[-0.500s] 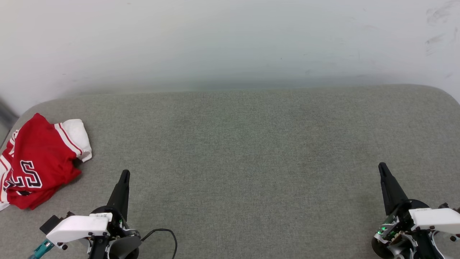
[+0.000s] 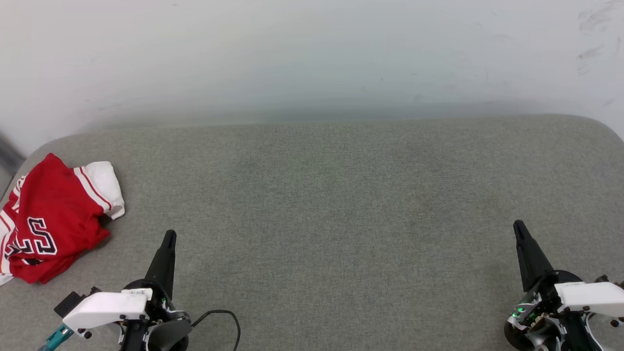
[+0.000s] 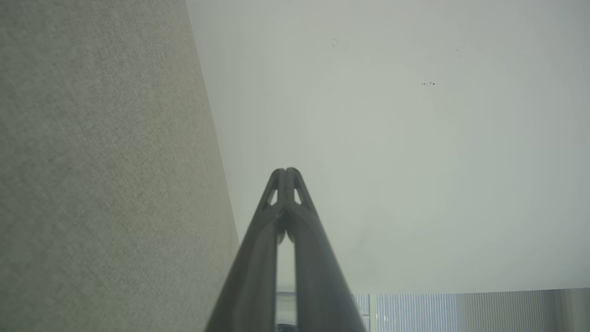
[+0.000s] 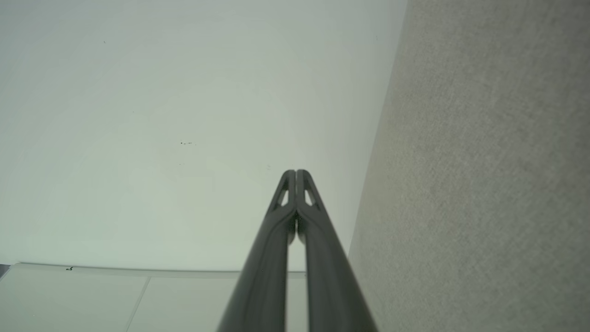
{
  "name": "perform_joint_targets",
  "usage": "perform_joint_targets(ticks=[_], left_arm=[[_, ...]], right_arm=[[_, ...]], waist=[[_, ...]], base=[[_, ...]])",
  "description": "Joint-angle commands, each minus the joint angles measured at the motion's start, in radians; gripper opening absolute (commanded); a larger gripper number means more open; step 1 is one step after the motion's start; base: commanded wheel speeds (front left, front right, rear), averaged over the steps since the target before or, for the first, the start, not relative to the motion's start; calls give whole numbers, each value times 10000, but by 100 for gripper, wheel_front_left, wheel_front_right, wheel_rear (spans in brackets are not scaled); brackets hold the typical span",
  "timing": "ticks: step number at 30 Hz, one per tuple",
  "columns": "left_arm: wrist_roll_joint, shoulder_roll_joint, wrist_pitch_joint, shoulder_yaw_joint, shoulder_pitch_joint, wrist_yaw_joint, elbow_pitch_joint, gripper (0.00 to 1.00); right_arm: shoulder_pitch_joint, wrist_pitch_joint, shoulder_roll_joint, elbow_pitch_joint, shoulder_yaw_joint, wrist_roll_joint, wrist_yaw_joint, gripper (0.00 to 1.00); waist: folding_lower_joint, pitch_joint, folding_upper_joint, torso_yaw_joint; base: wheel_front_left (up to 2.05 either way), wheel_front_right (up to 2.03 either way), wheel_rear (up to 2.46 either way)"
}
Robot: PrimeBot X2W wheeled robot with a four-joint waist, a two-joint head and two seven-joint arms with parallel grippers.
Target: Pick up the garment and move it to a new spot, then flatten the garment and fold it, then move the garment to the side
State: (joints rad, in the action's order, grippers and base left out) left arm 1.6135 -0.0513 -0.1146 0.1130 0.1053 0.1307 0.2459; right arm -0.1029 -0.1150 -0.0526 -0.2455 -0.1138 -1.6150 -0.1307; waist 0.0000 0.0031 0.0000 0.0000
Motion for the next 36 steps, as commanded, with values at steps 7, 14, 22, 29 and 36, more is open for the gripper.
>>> perform_joint_targets(ticks=[7, 14, 22, 29, 36], left_arm=[[-14, 13, -13, 24, 90, 23, 0, 0], [-14, 13, -12, 23, 90, 23, 0, 0], [-77, 31, 280, -74, -277, -2, 11, 100], [-1170, 28, 622, 221, -300, -63, -202, 100], [-2779, 25, 942, 152, -322, -474, -882, 100]], right_arm=[[-131, -5, 40, -3, 5, 43, 0, 0], [-131, -5, 40, -3, 5, 43, 0, 0], [317, 269, 5, -147, 75, 138, 0, 100], [373, 612, 7, 95, -35, 935, 0, 100], [393, 932, 8, 645, -128, 2460, 0, 100]], waist=[[0, 0, 0, 0], [0, 0, 0, 0], [0, 8, 0, 1], [0, 15, 0, 7], [0, 34, 0, 28]], base=[[0, 0, 0], [0, 0, 0], [0, 0, 0], [0, 0, 0], [0, 0, 0]])
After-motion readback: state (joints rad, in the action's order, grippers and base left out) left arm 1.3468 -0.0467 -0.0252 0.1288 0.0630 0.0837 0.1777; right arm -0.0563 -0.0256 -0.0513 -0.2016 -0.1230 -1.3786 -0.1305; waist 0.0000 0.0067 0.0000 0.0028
